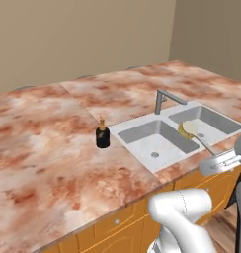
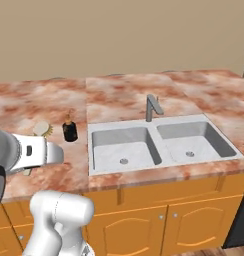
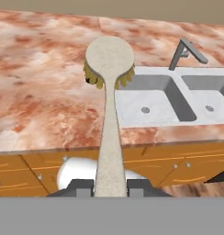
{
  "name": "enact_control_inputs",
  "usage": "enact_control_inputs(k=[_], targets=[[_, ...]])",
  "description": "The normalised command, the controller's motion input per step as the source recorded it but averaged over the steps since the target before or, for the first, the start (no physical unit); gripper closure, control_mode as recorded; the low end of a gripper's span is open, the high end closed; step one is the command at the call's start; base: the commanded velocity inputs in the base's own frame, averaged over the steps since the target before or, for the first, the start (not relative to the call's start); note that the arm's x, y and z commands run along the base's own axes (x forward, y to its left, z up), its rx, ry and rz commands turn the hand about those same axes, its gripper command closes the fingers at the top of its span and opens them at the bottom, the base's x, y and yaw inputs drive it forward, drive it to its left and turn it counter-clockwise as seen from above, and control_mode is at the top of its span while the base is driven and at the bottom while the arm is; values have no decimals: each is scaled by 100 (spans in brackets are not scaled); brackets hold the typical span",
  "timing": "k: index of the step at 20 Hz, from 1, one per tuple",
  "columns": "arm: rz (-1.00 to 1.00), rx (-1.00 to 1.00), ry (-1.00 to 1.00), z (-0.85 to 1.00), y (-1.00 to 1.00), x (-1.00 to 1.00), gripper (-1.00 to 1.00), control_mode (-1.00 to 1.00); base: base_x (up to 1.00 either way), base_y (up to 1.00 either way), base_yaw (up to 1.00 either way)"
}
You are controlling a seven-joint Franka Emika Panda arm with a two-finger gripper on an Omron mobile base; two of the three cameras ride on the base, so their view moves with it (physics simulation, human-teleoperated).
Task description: Locate and retrieve the soap dispenser and dish brush from the cabinet. Place them next to the sink.
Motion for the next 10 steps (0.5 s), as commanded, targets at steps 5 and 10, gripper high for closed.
enact_control_inputs(k=[5, 10], targets=[[0, 0, 0, 0, 0, 0, 100, 100, 11, 20, 0], [0, 0, 0, 0, 0, 0, 100, 100, 4, 45, 16]])
